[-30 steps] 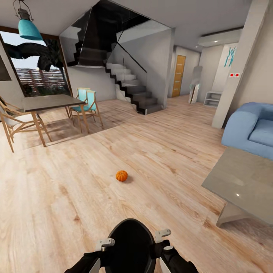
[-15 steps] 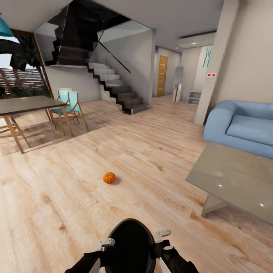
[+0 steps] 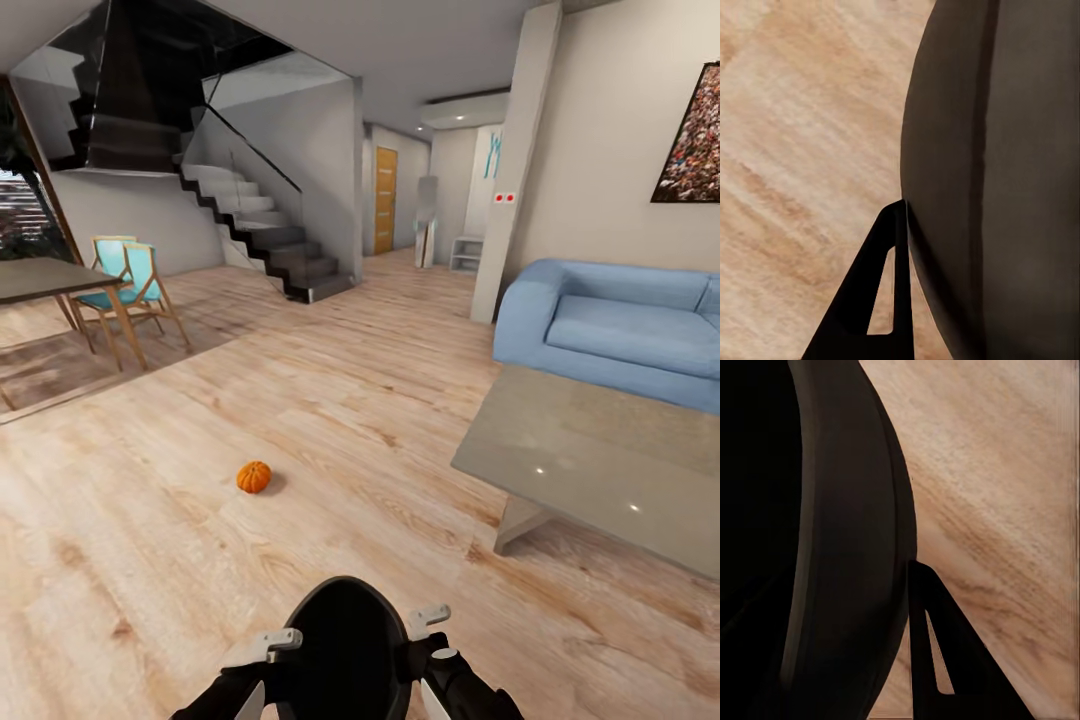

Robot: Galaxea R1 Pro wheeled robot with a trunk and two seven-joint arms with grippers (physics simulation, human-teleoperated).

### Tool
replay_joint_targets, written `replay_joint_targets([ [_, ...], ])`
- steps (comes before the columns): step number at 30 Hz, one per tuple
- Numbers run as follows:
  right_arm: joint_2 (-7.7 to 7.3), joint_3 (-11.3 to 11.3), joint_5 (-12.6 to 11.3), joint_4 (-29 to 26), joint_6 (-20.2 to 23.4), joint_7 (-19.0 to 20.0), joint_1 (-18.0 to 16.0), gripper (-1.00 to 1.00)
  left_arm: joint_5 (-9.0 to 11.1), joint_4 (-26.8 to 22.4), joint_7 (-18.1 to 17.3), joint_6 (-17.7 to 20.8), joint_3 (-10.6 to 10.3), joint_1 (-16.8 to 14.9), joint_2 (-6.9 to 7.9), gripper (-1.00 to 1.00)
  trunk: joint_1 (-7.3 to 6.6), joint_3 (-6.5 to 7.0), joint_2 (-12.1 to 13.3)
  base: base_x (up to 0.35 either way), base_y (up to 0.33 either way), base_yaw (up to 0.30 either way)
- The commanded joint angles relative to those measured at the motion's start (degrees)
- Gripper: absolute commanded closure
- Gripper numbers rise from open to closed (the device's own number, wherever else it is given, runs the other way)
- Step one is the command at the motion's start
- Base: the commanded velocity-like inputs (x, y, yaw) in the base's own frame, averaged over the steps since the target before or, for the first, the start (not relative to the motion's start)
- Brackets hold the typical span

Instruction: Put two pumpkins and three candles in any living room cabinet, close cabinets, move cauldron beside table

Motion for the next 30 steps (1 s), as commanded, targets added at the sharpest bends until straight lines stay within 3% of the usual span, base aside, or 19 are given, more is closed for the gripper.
replay_joint_targets([
  [1, 0.00, 1.5, -0.7, -0.6, 0.2, 1.7, 0.0, 1.00, 0.5, 0.1, 0.0, 0.4, -0.6, 0.0, -0.06, 1.00, -0.02, -0.05, 0.0, 0.000, 0.000, -0.257],
  [30, 0.00, 1.5, -0.7, -0.6, 0.3, 1.7, 0.0, 1.00, 0.5, 0.1, 0.0, 0.4, -0.6, 0.0, -0.06, 1.00, -0.02, -0.05, 0.0, 0.000, 0.000, -0.257],
])
